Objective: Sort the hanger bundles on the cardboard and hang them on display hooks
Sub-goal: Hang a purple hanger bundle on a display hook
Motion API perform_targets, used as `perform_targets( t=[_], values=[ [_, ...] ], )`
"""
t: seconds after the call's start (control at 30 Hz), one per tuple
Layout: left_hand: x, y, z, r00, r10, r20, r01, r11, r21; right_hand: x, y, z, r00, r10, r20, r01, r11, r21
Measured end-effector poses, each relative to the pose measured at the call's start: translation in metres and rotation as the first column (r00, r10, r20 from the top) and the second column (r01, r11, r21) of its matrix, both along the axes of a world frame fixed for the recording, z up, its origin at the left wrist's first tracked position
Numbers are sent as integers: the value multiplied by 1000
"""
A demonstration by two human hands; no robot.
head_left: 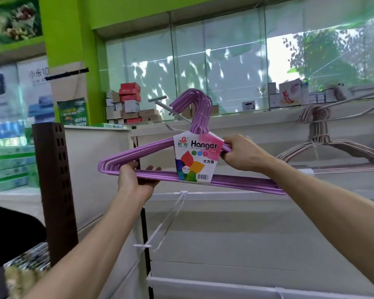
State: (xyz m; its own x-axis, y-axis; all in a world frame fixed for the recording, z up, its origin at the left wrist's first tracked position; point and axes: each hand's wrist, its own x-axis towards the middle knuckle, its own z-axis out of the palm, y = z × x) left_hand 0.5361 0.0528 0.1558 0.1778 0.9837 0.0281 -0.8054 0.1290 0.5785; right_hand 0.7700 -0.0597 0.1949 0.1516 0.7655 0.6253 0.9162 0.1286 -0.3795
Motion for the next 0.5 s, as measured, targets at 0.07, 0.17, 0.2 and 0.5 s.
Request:
perform_targets(
  t=[0.07, 0.17, 0.2, 0.5],
  values=[
    [2, 9, 1, 1000, -9, 10, 9, 1000, 1, 0, 3, 2, 1000, -12, 14, 12, 1000, 0],
    [6, 22, 5, 999, -30, 18, 30, 1000, -3, -2, 7, 9, 999, -26, 29, 26, 1000, -4],
    [7, 26, 6, 999, -35, 17, 35, 999, -5, -2, 10, 11, 999, -35, 31, 35, 999, -9],
    [18, 67, -11, 998, -67, 17, 68, 995, -70, -7, 41, 8, 998, -53, 45, 59, 990, -125]
  ],
)
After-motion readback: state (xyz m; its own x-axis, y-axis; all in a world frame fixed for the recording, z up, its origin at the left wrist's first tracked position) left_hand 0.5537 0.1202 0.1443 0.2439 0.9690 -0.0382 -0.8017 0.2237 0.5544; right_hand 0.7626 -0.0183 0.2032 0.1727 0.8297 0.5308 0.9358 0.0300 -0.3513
